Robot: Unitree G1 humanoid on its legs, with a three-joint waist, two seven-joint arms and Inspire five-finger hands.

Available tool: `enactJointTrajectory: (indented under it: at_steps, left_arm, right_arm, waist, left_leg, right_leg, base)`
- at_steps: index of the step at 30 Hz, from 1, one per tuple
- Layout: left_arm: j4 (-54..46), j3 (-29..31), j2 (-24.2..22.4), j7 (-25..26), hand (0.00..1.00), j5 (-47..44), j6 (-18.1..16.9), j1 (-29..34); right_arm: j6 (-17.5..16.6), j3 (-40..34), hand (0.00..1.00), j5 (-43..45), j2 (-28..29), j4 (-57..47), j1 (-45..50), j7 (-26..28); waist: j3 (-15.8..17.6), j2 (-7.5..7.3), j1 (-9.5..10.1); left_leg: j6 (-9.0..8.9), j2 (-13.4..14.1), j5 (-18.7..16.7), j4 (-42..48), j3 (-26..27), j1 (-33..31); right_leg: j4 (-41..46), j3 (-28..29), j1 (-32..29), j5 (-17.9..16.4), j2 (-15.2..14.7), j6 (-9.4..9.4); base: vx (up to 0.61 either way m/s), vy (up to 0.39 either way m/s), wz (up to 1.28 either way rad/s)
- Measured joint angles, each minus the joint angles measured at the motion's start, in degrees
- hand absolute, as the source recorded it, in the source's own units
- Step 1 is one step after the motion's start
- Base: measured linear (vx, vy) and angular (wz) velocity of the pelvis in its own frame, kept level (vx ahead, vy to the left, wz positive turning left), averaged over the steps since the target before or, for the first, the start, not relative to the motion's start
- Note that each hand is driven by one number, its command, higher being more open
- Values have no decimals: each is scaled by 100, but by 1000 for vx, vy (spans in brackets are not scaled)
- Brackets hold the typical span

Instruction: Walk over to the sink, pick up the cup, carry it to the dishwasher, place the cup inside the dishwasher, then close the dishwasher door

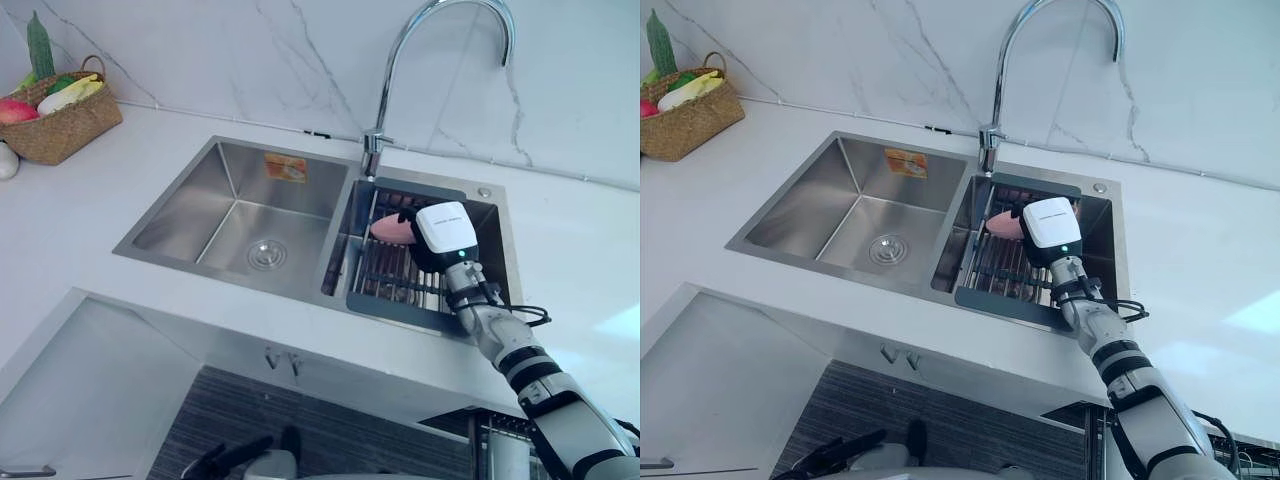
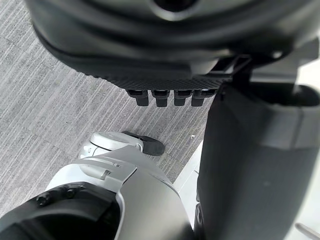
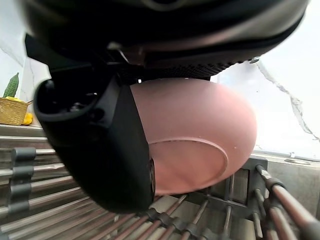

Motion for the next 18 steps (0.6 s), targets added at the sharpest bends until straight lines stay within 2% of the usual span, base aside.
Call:
enactJointTrajectory:
  at_steps: [12,18]
  left_arm:
    - [-32,-17,5,36,100,5,-10,-19]
    - [-31,-18,14,52,100,41,-11,-7]
  right_arm:
    - [-145,8,0,-34,-123,-255,-4,-141]
    - [-168,-20,0,-251,-331,-1047,26,-267]
  waist:
    - [13,-18,78]
    - [13,-16,-39]
  left_leg:
    - [22,8,-18,1,98,17]
    - [39,44,-62,5,361,77]
  right_leg:
    - [4,91,-23,-2,-5,2]
    - [66,370,-145,2,-15,-4]
  base:
    - [0,0,-3]
    - [9,7,-24]
